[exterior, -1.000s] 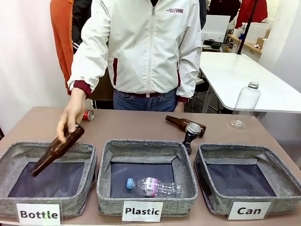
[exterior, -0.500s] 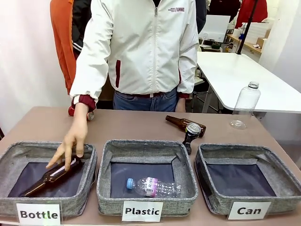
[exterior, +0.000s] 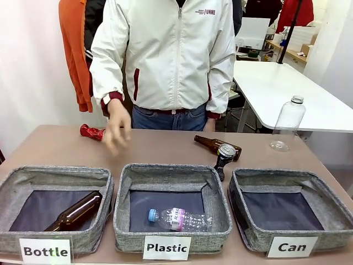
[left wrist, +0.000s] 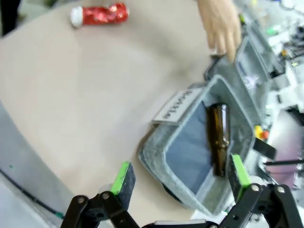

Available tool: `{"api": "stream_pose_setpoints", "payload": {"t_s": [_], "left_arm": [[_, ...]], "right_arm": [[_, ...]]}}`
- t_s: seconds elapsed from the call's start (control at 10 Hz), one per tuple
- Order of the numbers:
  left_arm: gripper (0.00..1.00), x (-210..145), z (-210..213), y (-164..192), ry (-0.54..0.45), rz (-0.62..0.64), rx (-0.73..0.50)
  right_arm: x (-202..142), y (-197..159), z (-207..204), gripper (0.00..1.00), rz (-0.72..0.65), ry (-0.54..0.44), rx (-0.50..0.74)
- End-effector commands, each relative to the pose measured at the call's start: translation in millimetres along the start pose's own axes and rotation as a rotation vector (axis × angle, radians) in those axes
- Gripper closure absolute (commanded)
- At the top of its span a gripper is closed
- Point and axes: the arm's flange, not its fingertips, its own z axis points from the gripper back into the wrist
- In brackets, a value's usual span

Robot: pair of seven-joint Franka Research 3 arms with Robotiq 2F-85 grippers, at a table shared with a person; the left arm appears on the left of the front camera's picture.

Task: Sort the can waste into the basket.
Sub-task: Pick up the can waste from the table and place it in the right Fabric basket.

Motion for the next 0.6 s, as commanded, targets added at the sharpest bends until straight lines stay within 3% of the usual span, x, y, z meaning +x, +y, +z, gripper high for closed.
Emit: {"api": "stream_pose_setpoints", "payload": {"t_s": [0.0,0.2,0.5], "left_arm": [[0.0,50,-11,-12,0.111,0.076,0.109],[0.0,105,-29,-11,0.201,0.136,0.196],[0.0,207,-88,-10,0.376,0.168,0.349]], "right_arm": [[3,2,1,0.0,0.026,-0.011,0.024],[3,2,1,0.0,0.026,-0.011,0.024],[3,2,1,0.0,0.026,-0.011,0.024]]}}
